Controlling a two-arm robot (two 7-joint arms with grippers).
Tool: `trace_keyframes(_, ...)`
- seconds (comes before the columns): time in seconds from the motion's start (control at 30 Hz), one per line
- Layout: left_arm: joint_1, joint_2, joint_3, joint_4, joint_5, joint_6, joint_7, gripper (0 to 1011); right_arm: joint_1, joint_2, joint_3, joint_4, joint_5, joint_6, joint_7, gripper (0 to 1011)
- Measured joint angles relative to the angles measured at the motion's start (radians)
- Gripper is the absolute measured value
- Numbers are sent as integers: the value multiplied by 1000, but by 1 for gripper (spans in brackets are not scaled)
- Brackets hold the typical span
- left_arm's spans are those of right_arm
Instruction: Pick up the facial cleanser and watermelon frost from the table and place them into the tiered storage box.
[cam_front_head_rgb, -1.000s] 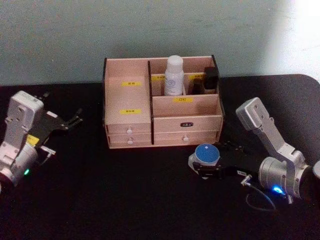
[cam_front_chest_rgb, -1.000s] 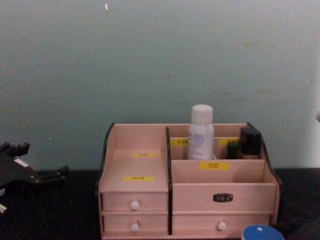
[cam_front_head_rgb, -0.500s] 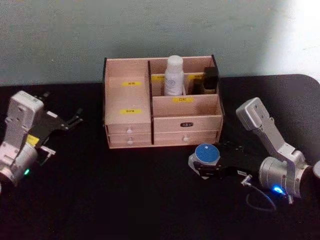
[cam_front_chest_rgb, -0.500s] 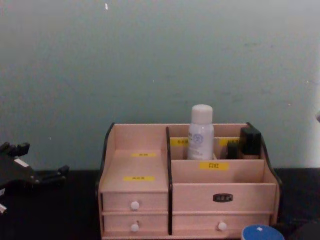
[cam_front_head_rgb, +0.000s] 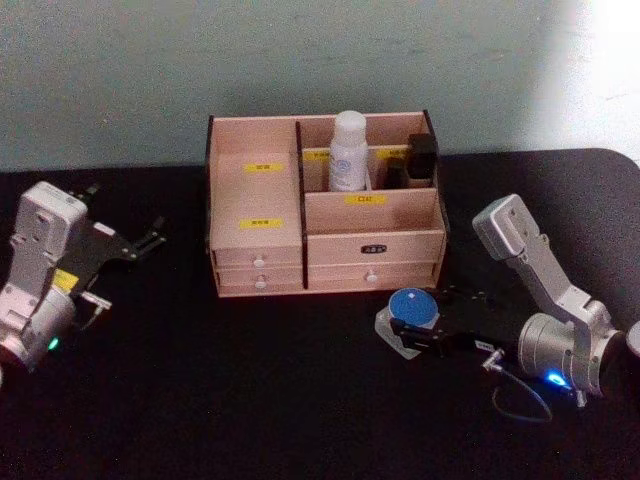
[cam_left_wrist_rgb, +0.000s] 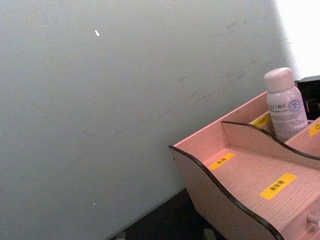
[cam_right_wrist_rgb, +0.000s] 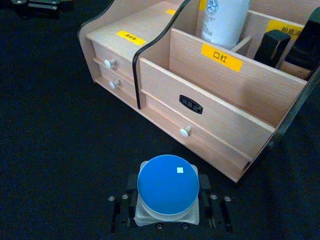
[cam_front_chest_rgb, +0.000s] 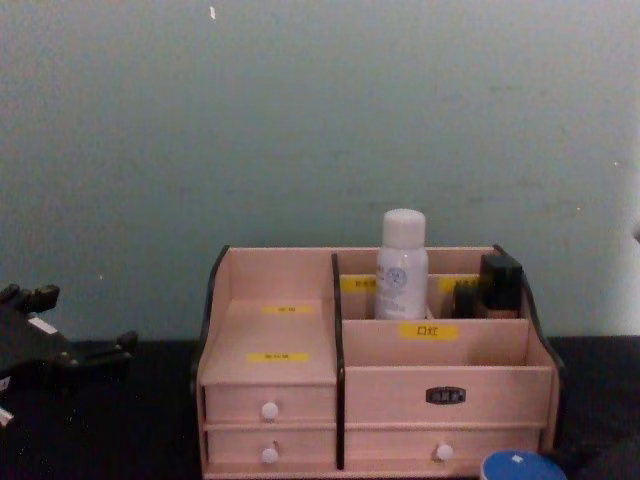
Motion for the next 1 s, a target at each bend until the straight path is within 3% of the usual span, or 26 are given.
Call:
trace_keyframes(0.27, 0, 0, 0, 0, 0, 0, 0, 1001, 0, 0, 0, 0, 1, -1, 1, 717)
trace_keyframes(0.63, 0, 0, 0, 0, 0, 0, 0, 1001, -5, 10, 28, -36, 35, -21, 8, 717)
trace_keyframes(1.0, 0, 0, 0, 0, 0, 0, 0, 1001, 53, -6, 38, -63, 67, -12, -6, 717)
